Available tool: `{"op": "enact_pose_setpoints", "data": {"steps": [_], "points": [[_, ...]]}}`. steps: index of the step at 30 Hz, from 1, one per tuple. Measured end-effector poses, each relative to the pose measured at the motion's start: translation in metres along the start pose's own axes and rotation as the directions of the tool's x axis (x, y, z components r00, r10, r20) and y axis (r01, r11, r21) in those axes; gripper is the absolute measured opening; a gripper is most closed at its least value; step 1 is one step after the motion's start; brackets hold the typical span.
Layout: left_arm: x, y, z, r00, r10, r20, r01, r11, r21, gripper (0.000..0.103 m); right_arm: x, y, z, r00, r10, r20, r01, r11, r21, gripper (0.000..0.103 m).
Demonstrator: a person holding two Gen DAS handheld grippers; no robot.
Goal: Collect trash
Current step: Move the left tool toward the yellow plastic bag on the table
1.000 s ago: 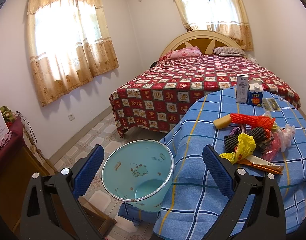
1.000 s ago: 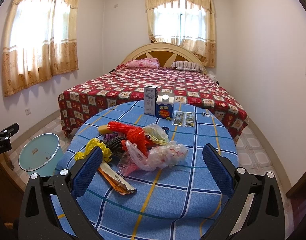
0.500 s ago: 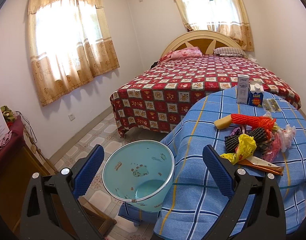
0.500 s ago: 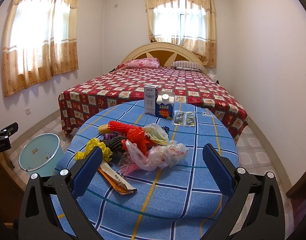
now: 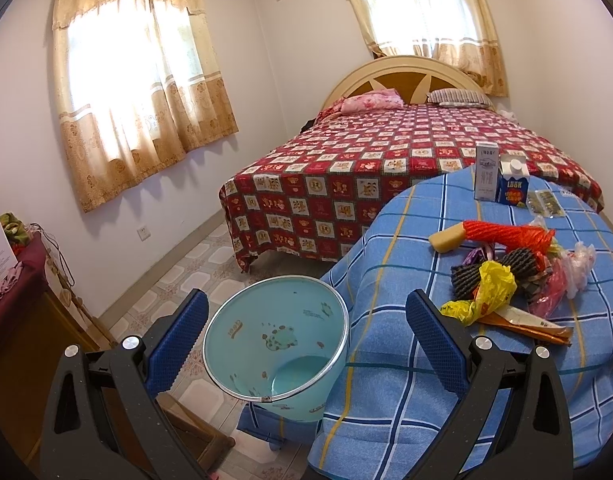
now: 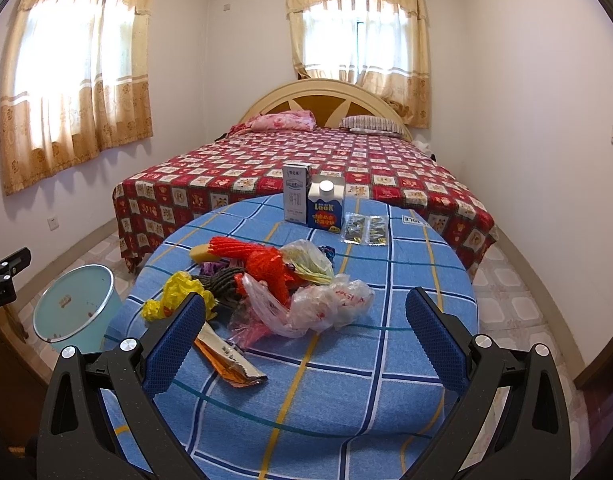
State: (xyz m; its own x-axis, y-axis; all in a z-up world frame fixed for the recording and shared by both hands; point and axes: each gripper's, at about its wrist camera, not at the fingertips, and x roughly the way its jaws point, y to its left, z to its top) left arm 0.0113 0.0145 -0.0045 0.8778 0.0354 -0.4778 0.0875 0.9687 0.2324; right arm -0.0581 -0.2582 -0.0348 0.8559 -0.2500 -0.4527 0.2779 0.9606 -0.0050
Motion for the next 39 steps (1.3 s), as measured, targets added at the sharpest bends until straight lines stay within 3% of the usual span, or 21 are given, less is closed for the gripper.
{"op": "enact_pose_setpoints", "data": {"steps": [9, 16, 25, 31, 32, 35, 37, 39], "points": [[0.047, -0.036, -0.026, 0.994, -0.014, -0.111, 0.02, 0.998, 0.053, 0.097, 0.041, -0.025, -0.022, 0.996, -0.048, -0.081, 0.051, 0.998, 0.033, 0.098], [0.077, -0.068, -0.037, 0.99, -0.052, -0.133, 0.061, 0.996, 0.06, 0.097, 0.068, -0.045, -0.039, 0.99, -0.066, -0.123, 0.076, 0.995, 0.072, 0.098], [0.096, -0.119, -0.03, 0.984, -0.14, -0.111, 0.15, 0.985, 0.087, 0.097, 0.083, -0.068, -0.048, 0.989, -0.098, -0.115, 0.111, 0.988, 0.111, 0.098], [0.119, -0.144, -0.04, 0.966, -0.184, -0.18, 0.205, 0.974, 0.101, 0.096, 0.09, -0.072, -0.053, 0.988, -0.097, -0.117, 0.11, 0.988, 0.11, 0.098], [0.122, -0.146, -0.041, 0.963, -0.193, -0.19, 0.214, 0.972, 0.096, 0.094, 0.092, -0.073, -0.054, 0.988, -0.094, -0.122, 0.108, 0.988, 0.114, 0.098], [0.127, -0.147, -0.042, 0.949, -0.235, -0.212, 0.257, 0.963, 0.083, 0.063, 0.097, -0.076, -0.057, 0.987, -0.09, -0.134, 0.106, 0.987, 0.123, 0.098], [0.127, -0.148, -0.04, 0.944, -0.251, -0.213, 0.273, 0.959, 0.08, 0.048, 0.098, -0.078, -0.058, 0.987, -0.088, -0.138, 0.105, 0.986, 0.127, 0.098], [0.126, -0.147, -0.039, 0.937, -0.276, -0.212, 0.298, 0.951, 0.078, 0.02, 0.099, -0.078, -0.059, 0.986, -0.087, -0.141, 0.105, 0.986, 0.128, 0.098]]}}
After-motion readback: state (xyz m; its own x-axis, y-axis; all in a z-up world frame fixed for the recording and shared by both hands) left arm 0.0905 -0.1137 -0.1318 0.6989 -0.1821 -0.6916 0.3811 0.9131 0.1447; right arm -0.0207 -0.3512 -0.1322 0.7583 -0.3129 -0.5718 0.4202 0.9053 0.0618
